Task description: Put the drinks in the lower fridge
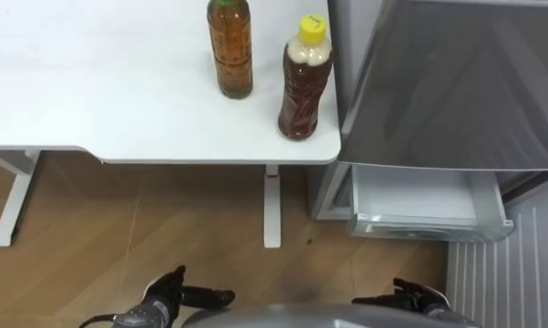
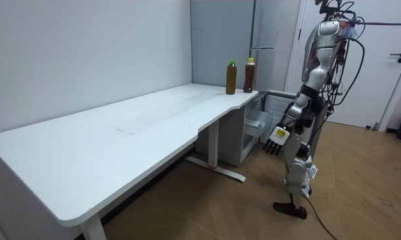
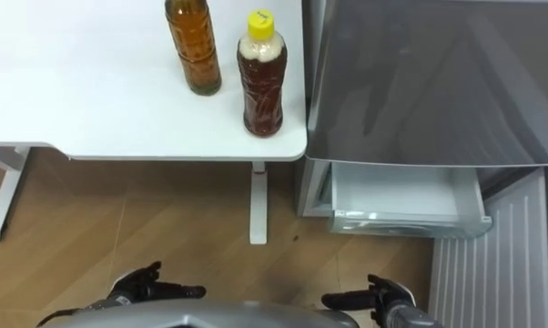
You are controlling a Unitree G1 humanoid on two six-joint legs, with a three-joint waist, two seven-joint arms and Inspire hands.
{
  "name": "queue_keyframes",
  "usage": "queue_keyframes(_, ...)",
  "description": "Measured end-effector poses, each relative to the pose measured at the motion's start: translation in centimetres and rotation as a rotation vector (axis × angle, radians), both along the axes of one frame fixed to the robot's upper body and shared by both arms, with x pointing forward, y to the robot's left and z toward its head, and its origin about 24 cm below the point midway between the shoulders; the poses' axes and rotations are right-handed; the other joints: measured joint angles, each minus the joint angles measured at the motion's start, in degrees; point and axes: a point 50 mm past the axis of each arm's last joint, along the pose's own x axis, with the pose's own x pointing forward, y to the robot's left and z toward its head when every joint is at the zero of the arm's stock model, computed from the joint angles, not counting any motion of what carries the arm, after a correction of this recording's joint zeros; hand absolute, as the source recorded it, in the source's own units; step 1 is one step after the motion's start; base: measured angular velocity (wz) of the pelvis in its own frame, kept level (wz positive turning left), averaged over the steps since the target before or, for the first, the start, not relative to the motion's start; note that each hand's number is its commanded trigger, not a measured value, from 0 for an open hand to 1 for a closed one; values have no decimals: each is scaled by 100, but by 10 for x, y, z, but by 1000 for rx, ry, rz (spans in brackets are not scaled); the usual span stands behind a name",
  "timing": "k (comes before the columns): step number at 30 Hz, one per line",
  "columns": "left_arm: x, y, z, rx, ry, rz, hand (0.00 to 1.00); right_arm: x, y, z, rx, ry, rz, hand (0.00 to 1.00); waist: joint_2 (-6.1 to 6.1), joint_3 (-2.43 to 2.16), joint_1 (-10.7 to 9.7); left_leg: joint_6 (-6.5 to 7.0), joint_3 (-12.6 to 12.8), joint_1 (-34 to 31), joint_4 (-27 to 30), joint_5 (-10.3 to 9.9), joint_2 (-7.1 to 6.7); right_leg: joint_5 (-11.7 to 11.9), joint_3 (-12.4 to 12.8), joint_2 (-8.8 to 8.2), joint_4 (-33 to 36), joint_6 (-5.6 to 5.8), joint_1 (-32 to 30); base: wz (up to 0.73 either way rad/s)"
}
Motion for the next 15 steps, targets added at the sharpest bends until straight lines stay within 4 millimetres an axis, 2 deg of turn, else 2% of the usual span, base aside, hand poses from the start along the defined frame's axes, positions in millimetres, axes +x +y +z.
queue_keyframes(4, -1, 1, 0, 16, -1, 24, 0, -2, -1, 0, -10, 1, -8, 0, 45, 17, 22, 0, -2, 62, -4, 0, 0, -1, 16, 4, -14, 0, 56, 1)
queue_keyframes(5, -3, 2, 0, 27, 1, 36, 0, -3, -1, 0, -13, -1, -9, 0, 48, 13, 27, 0, 1, 77, -10, -2, 0, -4, 23, 5, -23, 0, 72, 0)
queue_keyframes(6, -5, 3, 0, 36, 2, 46, 0, -3, -1, 0, -14, -2, -9, 0, 80, -9, 28, 0, 2, 79, -11, -2, 0, -4, 22, 6, -34, 0, 77, 0)
queue_keyframes(10, -9, 9, 0, 57, 1, 134, 0, -4, -2, 0, -13, 0, -22, 0, 102, -27, 28, 1, 3, 88, -4, -3, 0, -3, 36, 10, -32, -2, 97, 0)
queue_keyframes(15, -26, 25, 1, 126, 29, 284, 0, -9, -4, 0, -8, 14, -49, 0, 87, -5, 37, 1, -9, 93, 30, -28, 0, -3, 4, 9, -61, -2, 157, 1)
